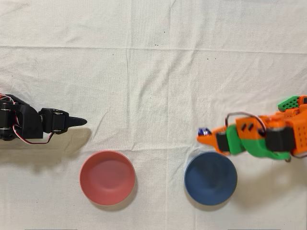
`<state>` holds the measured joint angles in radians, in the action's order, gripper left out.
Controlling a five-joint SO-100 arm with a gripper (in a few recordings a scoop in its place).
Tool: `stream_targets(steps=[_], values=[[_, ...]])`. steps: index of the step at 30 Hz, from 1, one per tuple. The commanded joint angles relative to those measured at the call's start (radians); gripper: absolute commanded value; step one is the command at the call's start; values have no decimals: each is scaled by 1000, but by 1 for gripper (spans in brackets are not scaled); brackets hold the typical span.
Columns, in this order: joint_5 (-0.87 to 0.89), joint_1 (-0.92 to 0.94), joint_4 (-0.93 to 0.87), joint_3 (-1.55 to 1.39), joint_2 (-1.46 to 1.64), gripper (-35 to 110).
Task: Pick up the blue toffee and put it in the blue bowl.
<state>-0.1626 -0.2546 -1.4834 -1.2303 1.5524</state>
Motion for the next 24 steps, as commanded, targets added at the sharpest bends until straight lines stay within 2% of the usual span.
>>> stream_targets(steps=[1, 12, 24], values=[[8, -120, -38, 153, 18, 14], [31, -334, -44, 161, -55, 13], [37, -373, 127, -204, -5, 13]])
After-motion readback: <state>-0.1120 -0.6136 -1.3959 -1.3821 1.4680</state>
